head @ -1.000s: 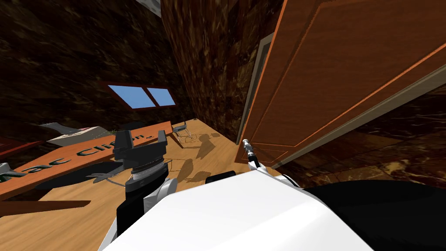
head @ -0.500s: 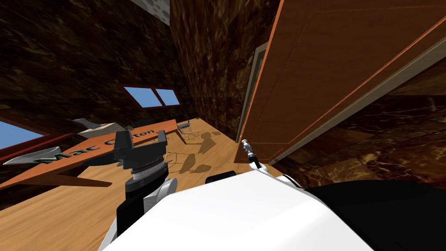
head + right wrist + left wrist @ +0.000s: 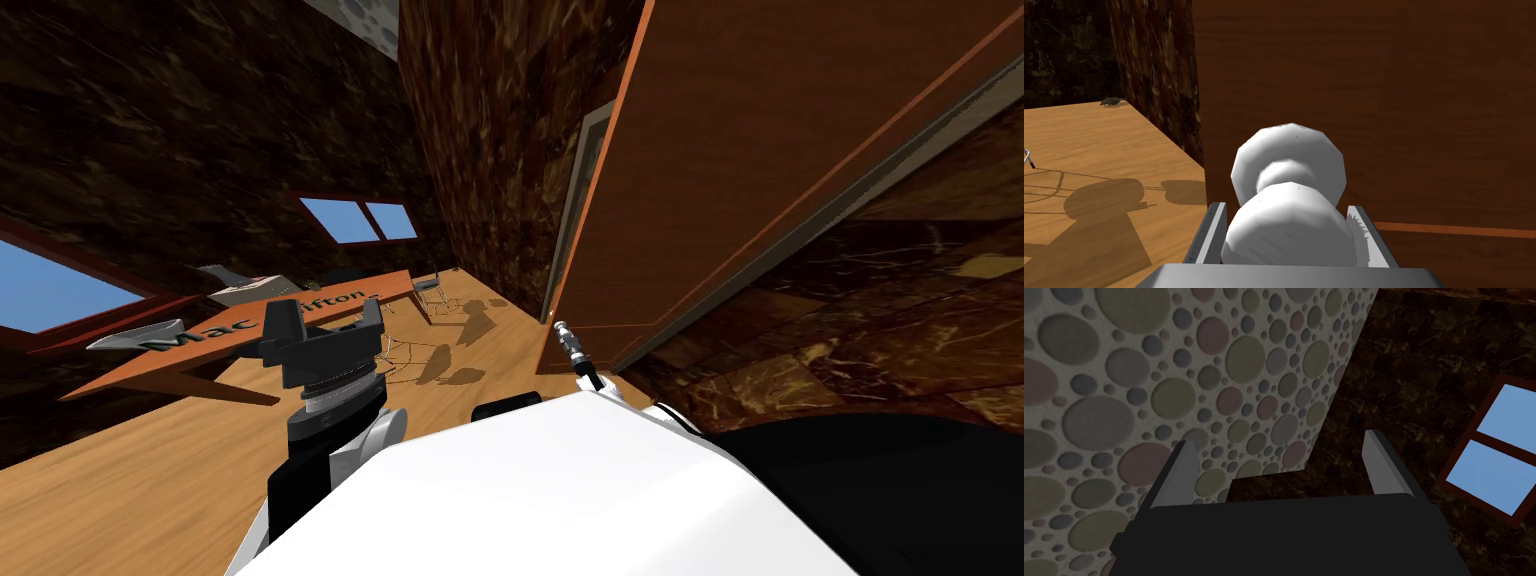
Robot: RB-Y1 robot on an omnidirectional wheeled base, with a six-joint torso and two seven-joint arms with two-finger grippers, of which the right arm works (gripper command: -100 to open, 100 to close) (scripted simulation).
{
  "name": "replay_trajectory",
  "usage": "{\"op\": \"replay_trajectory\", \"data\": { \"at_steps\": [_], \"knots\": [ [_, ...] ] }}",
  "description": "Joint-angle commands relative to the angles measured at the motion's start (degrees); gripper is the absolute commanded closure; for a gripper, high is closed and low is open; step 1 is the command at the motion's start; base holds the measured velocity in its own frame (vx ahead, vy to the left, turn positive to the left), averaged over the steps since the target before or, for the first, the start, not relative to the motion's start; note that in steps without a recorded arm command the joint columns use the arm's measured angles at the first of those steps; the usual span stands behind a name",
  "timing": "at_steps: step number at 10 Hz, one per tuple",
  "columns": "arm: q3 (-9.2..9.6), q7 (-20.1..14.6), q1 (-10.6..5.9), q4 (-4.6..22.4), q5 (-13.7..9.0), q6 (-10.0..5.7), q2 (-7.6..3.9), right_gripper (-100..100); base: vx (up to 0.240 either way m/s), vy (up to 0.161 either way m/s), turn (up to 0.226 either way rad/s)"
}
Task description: Pull the door open
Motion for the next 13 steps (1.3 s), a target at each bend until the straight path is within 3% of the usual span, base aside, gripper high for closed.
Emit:
{"op": "replay_trajectory", "data": {
  "at_steps": [1, 4, 5, 8, 9, 12, 13],
  "knots": [
    [1.47, -1.99, 1.23, -0.37, 1.08, -1.25, -1.09, 100, -0.221, -0.016, 0.033],
    [3.8, -4.93, 2.68, -1.06, 2.79, -3.11, -2.79, 100, -0.206, -0.039, 0.026],
    [3.33, -4.16, 2.27, -0.68, 2.47, -2.79, -2.42, 100, -0.093, -0.016, 0.003],
    [5.0, -5.97, 5.29, -0.73, 3.94, -7.04, -4.07, 100, -0.003, 0.004, -0.04],
    [5.0, -5.97, 5.29, -0.73, 3.94, -7.09, -4.07, 100, 0.011, 0.005, -0.022],
    [6.68, -7.79, 8.43, -0.79, 5.47, -11.76, -5.96, 100, 0.008, -0.003, -0.042],
    [6.68, -7.79, 8.43, -0.79, 5.47, -11.94, -5.96, 100, -0.008, -0.003, -0.02]
  ]
}}
